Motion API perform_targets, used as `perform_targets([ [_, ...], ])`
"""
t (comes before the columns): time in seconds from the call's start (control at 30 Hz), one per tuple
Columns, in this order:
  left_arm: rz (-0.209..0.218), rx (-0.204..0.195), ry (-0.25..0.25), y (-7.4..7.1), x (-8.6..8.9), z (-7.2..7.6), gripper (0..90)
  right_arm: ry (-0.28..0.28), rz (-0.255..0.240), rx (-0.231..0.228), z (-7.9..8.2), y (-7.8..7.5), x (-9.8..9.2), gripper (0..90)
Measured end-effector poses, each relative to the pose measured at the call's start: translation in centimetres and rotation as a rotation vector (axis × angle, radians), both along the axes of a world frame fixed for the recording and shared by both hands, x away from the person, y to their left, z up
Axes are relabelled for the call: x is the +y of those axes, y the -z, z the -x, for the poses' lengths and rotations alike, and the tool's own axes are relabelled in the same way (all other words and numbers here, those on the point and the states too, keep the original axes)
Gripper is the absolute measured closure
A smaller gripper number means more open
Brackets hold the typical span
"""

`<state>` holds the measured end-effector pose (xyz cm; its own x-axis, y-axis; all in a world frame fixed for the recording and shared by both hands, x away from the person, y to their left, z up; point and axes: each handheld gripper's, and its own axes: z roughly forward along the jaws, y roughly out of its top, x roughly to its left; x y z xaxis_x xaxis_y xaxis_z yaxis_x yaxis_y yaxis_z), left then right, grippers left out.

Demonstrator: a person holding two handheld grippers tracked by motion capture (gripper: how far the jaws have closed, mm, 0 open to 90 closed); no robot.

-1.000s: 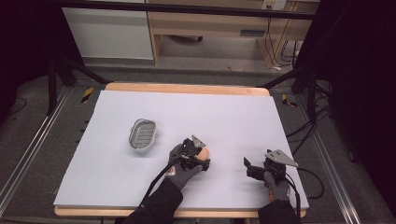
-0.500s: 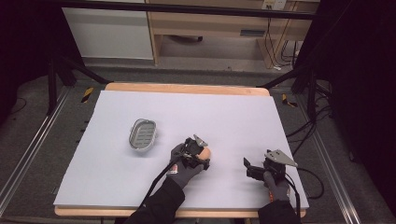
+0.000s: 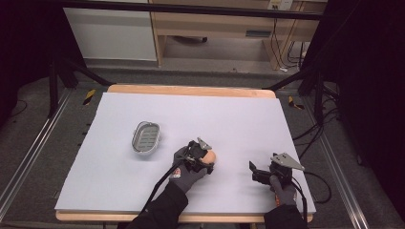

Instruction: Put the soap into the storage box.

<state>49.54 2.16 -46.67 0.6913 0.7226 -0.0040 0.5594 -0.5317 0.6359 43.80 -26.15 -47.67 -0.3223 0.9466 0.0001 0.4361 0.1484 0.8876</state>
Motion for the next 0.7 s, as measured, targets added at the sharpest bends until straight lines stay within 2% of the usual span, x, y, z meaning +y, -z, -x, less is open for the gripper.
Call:
perform_targets([
  [0.3,0.04,-0.017,0.008,-1.1,0.8,0.5,31.9,0.001,0.0,-0.001,0.0,0.0,0.0,2.6],
  [0.7,0.065,-0.046,0.013,-2.7,2.5,1.2,32.0,0.0,0.002,0.001,0.0,0.0,0.0,2.6],
])
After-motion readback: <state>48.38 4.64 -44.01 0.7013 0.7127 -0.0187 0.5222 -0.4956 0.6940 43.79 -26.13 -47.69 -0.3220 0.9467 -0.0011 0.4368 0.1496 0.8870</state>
